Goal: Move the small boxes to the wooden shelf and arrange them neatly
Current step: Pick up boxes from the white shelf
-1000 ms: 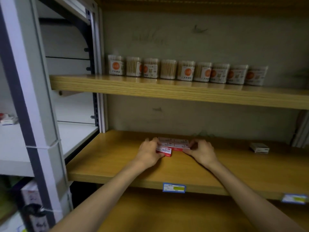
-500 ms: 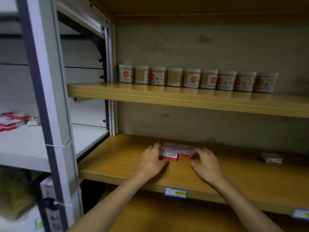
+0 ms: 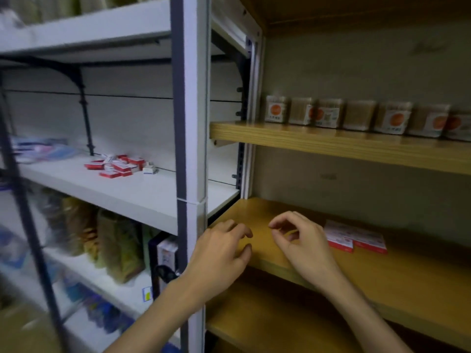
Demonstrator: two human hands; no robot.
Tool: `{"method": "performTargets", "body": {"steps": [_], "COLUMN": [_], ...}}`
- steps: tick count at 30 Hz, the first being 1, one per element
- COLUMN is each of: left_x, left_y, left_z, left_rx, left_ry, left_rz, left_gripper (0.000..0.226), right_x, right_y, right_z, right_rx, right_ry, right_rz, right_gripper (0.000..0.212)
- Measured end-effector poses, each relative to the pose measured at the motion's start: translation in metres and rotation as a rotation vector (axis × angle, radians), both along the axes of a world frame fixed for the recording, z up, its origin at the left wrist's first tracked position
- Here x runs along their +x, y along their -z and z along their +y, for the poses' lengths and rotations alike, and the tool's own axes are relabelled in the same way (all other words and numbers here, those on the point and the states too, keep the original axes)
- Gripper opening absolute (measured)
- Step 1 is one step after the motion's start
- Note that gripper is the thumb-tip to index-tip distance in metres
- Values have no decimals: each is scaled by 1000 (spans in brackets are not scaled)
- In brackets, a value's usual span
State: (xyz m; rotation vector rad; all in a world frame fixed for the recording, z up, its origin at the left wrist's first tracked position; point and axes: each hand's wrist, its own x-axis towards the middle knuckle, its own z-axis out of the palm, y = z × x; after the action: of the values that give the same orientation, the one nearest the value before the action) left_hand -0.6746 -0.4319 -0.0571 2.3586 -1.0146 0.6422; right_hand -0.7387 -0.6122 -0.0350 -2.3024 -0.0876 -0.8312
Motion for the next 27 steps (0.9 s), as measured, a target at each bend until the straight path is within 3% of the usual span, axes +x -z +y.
{"method": "performTargets", "body": {"steps": [6,15,27], "left_x": [24,132,255], "left_y": [-19,-23,-5], "left_z": [112,275,392], "left_rx": [-40,46,85], "left_ry": [-38,-110,-147], "left_rz": [9,41,121], "left_gripper": [17,28,37], "right_x": [19,119,261], "right_y": [-22,-15,-11], "right_z": [106,263,347], "right_rx": [54,-151,-157], "right_ry": [-124,-135,51], "right_rz": [-78,-53,93], "right_gripper": [16,14,15]}}
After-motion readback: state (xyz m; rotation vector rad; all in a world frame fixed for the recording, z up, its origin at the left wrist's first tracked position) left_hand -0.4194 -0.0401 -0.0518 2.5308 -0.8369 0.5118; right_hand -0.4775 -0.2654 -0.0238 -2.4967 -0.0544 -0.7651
